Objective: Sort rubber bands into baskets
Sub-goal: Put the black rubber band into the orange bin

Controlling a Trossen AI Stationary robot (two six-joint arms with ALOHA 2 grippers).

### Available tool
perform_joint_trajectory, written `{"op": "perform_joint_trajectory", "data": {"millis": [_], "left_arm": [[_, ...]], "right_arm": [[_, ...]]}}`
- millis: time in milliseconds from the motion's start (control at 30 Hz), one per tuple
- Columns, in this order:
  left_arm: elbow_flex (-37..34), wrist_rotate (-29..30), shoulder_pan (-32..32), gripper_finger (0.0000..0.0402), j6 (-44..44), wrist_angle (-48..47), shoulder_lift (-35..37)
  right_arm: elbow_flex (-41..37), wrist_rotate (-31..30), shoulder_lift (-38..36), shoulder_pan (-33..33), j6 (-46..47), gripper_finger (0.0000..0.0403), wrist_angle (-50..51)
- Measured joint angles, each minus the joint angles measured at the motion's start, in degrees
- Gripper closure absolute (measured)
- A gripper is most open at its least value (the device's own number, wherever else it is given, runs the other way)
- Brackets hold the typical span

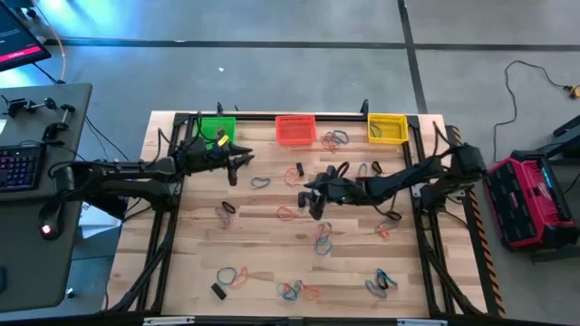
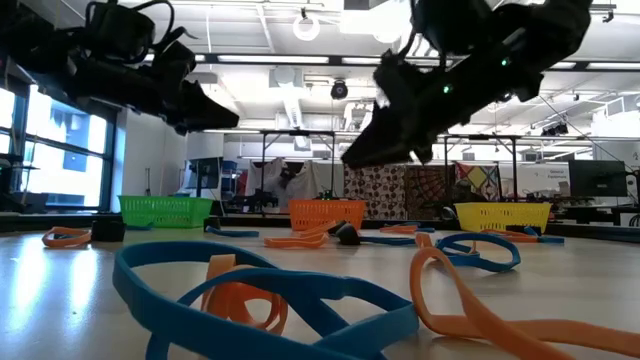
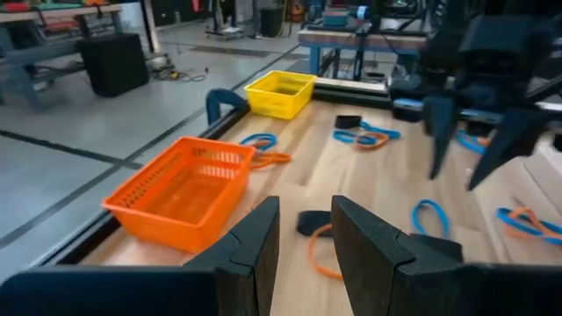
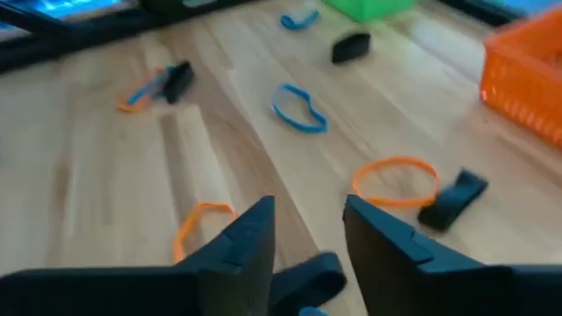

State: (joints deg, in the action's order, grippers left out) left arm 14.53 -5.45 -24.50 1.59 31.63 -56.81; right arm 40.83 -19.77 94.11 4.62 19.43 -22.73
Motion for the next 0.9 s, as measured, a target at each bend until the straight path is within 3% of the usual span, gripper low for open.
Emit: {"op": "perform_joint_trajectory", "data": {"millis": [367, 667, 900], "left_arm": [[-1.0, 1.7, 1.8, 0.0303, -0.5, 2.2, 0.0], [-1.0, 1.7, 1.8, 0.0303, -0.9, 1.6, 0.0], [-1.0, 1.7, 1.7, 0.0303, -0.9, 1.3, 0.0]], "right_arm": [[5.7, -0.3, 5.4, 0.0, 12.9, 0.0265, 11.7], [9.7, 7.4, 9.0, -0.5, 17.8, 0.0265, 15.4], [11.4, 8.4, 10.9, -2.0, 22.2, 0.0265, 16.7]]}}
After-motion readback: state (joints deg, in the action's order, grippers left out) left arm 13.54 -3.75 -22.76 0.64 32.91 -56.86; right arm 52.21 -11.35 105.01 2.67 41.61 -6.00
